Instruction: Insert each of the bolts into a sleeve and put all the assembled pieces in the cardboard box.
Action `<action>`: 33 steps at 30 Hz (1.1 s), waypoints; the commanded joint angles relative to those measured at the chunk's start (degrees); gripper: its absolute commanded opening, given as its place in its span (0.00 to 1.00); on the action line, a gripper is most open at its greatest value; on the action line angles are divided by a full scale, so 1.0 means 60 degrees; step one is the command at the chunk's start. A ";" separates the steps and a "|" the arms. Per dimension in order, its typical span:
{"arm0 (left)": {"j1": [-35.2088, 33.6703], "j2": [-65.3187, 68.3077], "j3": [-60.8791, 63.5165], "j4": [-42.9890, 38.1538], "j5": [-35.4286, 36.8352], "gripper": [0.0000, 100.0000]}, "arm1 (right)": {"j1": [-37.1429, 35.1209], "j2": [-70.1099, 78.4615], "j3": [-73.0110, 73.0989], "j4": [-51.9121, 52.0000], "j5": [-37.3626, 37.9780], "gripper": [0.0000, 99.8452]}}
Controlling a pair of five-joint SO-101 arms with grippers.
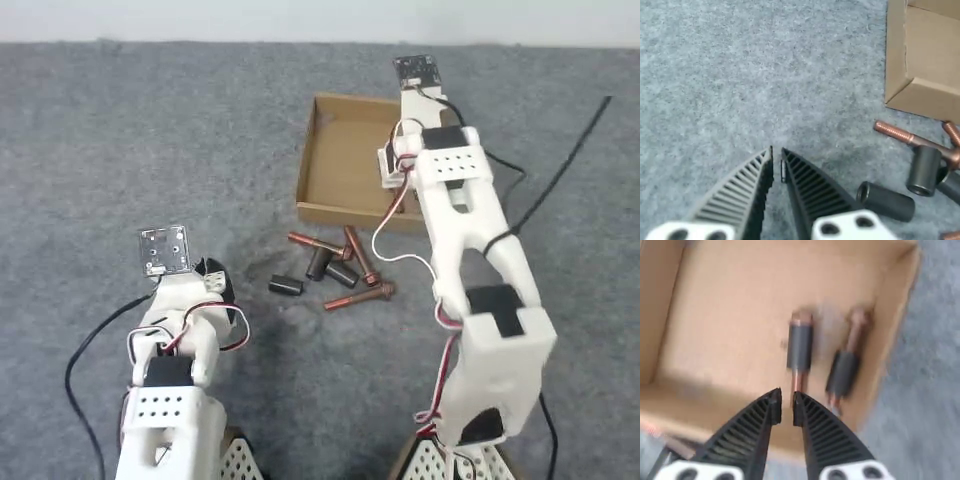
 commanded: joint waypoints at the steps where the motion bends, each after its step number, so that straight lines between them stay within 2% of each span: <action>1: -0.0044 -0.0249 -0.0095 -0.0073 -0.0117 0.02 | -0.0066 -0.1531 -0.0542 0.1619 -0.0147 0.01; 12: -0.0044 -0.0249 -0.0095 -0.0059 -0.0117 0.02 | -0.1341 -0.2835 -0.0513 0.5810 -0.0103 0.01; 15: -0.0044 -0.0249 -0.0095 -0.0059 -0.0117 0.02 | -0.1722 -0.2996 -0.0278 0.6352 -0.0147 0.01; 21: -0.0044 -0.0249 -0.0095 -0.0059 -0.0117 0.02 | -0.2513 -0.4168 0.2095 0.5780 -0.0161 0.01; 30: -0.0044 -0.0249 -0.0095 -0.0059 -0.0117 0.02 | -0.2733 -0.5223 0.4762 0.2777 -0.0073 0.02; 33: -0.0044 -0.0249 -0.0081 -0.0044 -0.0117 0.02 | -0.3128 -0.5223 0.5612 0.1912 0.0601 0.06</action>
